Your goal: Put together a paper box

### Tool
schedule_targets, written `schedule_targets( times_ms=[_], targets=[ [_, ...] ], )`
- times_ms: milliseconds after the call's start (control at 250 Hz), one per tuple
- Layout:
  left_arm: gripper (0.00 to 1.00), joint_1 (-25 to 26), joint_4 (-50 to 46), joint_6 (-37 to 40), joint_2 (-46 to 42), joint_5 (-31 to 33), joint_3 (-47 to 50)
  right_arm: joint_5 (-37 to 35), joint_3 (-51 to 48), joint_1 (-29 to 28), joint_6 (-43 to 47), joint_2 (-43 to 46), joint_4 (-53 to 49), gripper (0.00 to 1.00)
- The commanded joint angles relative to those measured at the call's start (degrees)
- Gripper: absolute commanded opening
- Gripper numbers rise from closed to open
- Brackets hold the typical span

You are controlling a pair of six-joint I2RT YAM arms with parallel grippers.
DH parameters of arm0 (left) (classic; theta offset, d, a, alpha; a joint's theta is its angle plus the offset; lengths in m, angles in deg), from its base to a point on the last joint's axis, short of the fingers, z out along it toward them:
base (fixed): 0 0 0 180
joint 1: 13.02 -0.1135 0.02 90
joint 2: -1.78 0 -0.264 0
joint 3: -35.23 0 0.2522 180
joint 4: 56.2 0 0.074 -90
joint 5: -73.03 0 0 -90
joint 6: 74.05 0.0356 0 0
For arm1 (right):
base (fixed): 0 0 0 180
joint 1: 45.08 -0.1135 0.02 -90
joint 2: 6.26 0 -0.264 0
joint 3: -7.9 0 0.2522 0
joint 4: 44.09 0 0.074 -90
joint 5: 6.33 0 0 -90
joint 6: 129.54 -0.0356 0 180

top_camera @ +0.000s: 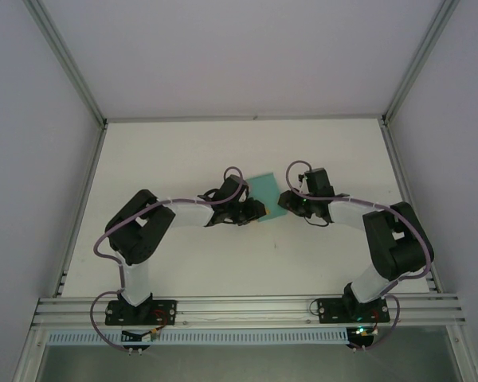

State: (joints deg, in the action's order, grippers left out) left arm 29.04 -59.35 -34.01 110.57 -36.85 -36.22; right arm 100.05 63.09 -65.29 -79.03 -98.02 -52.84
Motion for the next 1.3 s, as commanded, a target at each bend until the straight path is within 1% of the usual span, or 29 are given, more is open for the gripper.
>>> schedule_targets(
  times_ms=[0, 184, 319, 355, 399, 435, 455, 511, 583, 623, 683, 791, 842, 902, 974, 998, 1030, 1038, 1082, 1190, 1218, 1294],
  targets=[
    [0.00, 1.7, 2.2, 0.8, 5.2, 2.0, -0.9, 10.2, -2.2, -3.3, -2.4, -1.0, -2.4, 0.30],
    [0.00, 1.7, 2.2, 0.6, 5.6, 2.4, -0.5, 9.4, -2.6, -3.3, -2.8, -1.2, -2.2, 0.31],
    [0.00, 1.7, -0.6, 1.8, 5.6, 2.4, -1.2, 7.4, -2.2, -3.4, -2.7, -1.3, -3.6, 0.31],
    [0.12, 1.7, -2.0, 2.3, 5.2, 3.0, -1.5, 6.1, -1.8, -3.3, -2.6, -1.1, -5.0, 0.31],
    [0.22, 1.7, -3.8, 3.2, 4.3, 3.8, -1.5, 3.8, -1.2, -3.3, -2.4, -0.8, -7.1, 0.31],
    [0.36, 1.7, -5.4, 3.9, 3.5, 4.9, -1.5, 2.2, -0.7, -3.3, -1.9, -0.3, -8.7, 0.31],
    [0.41, 1.8, -6.3, 4.4, 2.9, 5.5, -1.4, 1.2, -0.4, -3.3, -1.6, -0.1, -9.6, 0.32],
    [0.43, 1.8, -8.7, 5.5, 1.3, 7.4, -1.5, -2.1, 0.6, -3.3, -1.1, 0.5, -12.7, 0.32],
    [0.48, 1.7, -11.9, 6.8, -0.5, 10.3, -1.6, -5.5, 1.7, -3.3, -0.5, 1.1, -15.7, 0.32],
    [0.53, 1.8, -13.1, 7.4, -1.5, 11.4, -1.6, -6.4, 2.0, -3.3, -0.2, 1.5, -16.5, 0.32],
    [0.54, 1.7, -14.4, 8.1, -2.8, 12.6, -1.6, -6.8, 2.2, -3.3, 0.1, 1.9, -17.0, 0.33],
    [0.63, 1.7, -15.4, 8.9, -5.1, 13.5, -1.5, -6.3, 2.4, -3.3, 0.0, 2.2, -16.8, 0.33],
    [0.71, 1.7, -16.0, 9.5, -5.8, 13.6, -1.6, -6.2, 2.6, -3.3, -0.1, 2.2, -16.8, 0.34],
    [0.75, 1.7, -16.7, 9.8, -6.7, 14.2, -1.7, -5.9, 2.8, -3.4, 0.0, 2.3, -16.7, 0.36],
    [0.83, 1.7, -17.8, 10.2, -7.8, 15.3, -1.6, -5.7, 3.4, -3.3, 0.1, 2.5, -16.6, 0.38],
    [0.88, 1.7, -18.1, 10.4, -8.2, 15.6, -1.7, -5.5, 3.7, -3.4, 0.2, 2.6, -16.7, 0.38],
    [0.98, 1.7, -18.5, 10.6, -8.7, 16.0, -1.7, -5.4, 4.2, -3.3, 0.5, 2.7, -17.0, 0.39],
    [1.00, 1.7, -18.6, 10.6, -8.8, 16.1, -1.6, -5.4, 4.4, -3.4, 0.6, 2.7, -17.0, 0.39],
    [1.00, 1.7, -18.9, 10.8, -9.7, 16.5, -1.5, -5.7, 5.4, -3.3, 0.8, 2.9, -17.8, 0.42],
    [1.00, 1.7, -20.1, 12.1, -12.7, 17.8, -1.3, -6.5, 8.7, -3.3, 2.2, 3.7, -19.7, 0.52],
    [1.00, 1.7, -20.9, 12.5, -13.8, 18.7, -1.5, -6.8, 9.7, -3.3, 2.6, 4.1, -20.2, 0.56],
    [1.00, 1.6, -24.2, 14.2, -17.4, 22.7, -1.9, -7.9, 12.2, -3.3, 3.8, 5.3, -21.6, 0.62]
  ],
)
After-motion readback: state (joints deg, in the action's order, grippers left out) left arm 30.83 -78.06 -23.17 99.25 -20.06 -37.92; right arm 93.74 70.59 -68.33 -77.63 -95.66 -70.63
